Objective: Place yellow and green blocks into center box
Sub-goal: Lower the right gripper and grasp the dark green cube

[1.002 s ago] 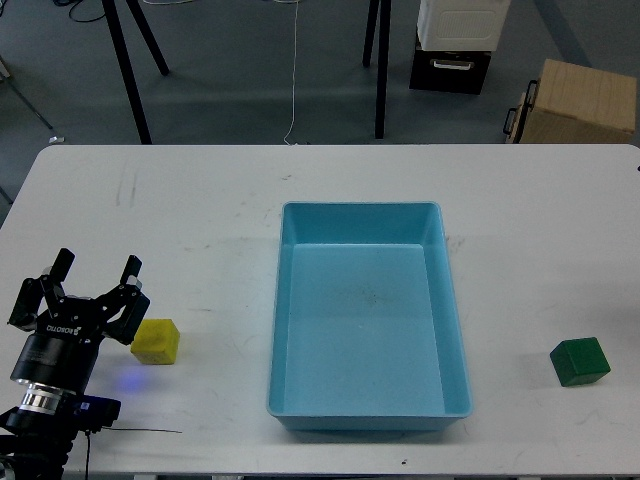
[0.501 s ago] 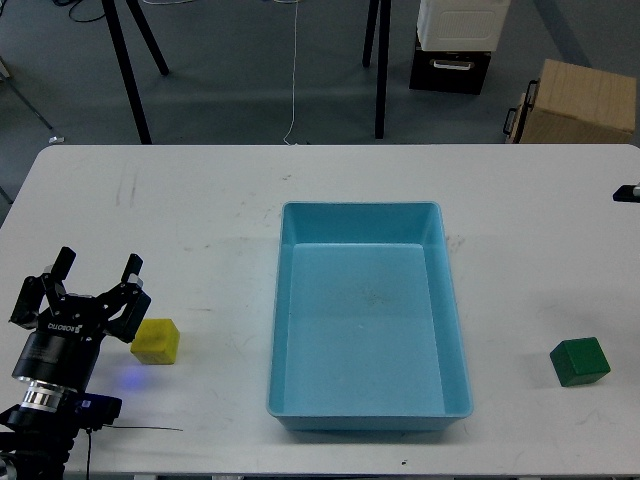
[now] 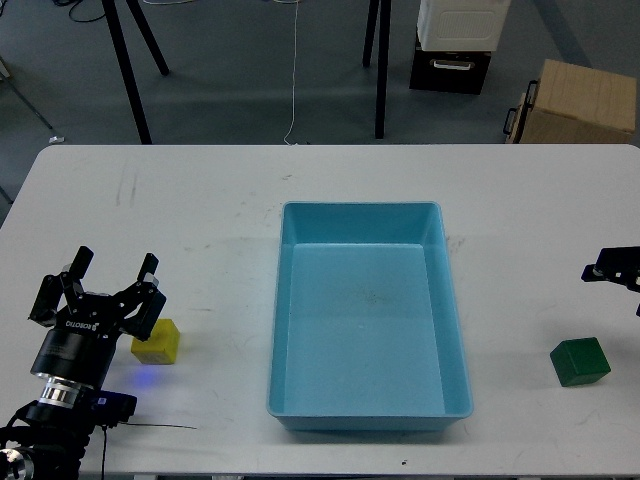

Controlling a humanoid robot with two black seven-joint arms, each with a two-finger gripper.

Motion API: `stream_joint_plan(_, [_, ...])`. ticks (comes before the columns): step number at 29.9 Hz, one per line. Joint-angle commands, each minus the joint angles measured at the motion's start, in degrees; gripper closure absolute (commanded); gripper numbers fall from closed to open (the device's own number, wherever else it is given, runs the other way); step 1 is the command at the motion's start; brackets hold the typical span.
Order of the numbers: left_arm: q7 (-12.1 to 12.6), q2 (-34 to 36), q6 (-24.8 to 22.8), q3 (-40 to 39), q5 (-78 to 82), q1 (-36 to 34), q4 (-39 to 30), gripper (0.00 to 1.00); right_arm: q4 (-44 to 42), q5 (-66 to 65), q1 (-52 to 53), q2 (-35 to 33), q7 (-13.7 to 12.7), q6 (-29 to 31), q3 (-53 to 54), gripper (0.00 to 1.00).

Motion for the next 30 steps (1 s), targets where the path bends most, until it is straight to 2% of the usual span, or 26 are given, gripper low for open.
stream_joint_plan(1, [-0.1,0.1,0.0,0.0,-0.1,0.1,0.0,0.0,0.2,-4.2,0.4,1.3,-0.4,0.8,-2.7,0.0])
stream_joint_plan(6, [0.0,0.1,0.0,0.0,-0.1,0.1,0.1,0.0,0.0,-8.9,0.8,4.6,-0.4,0.8,-6.9,0.0])
stream_joint_plan(16, [0.0,0.1,0.0,0.0,-0.1,0.0,1.0,0.0,-0.7,-9.2,5.6,9.3,-0.4,0.8,-13.8,0.0])
stream_joint_plan(24, [0.0,0.1,0.0,0.0,-0.1,0.1,2.3,0.0,-1.3,-9.2,8.9,10.5,-0.4,0.8,-17.6,0.04])
stream_joint_plan(26, [0.0,0.1,0.0,0.0,-0.1,0.0,2.4,0.0,-1.3,-9.2,8.9,10.5,-0.4,0.8,-17.6,0.15])
stream_joint_plan(29, [0.0,0.1,0.0,0.0,-0.1,0.1,2.6,0.0,-1.3,-9.2,8.9,10.5,-1.1,0.8,-17.7,0.51])
stream_joint_plan(30, [0.0,0.1,0.0,0.0,-0.1,0.1,2.6,0.0,-1.3,-9.2,8.9,10.5,-1.7,0.8,-17.7,0.58])
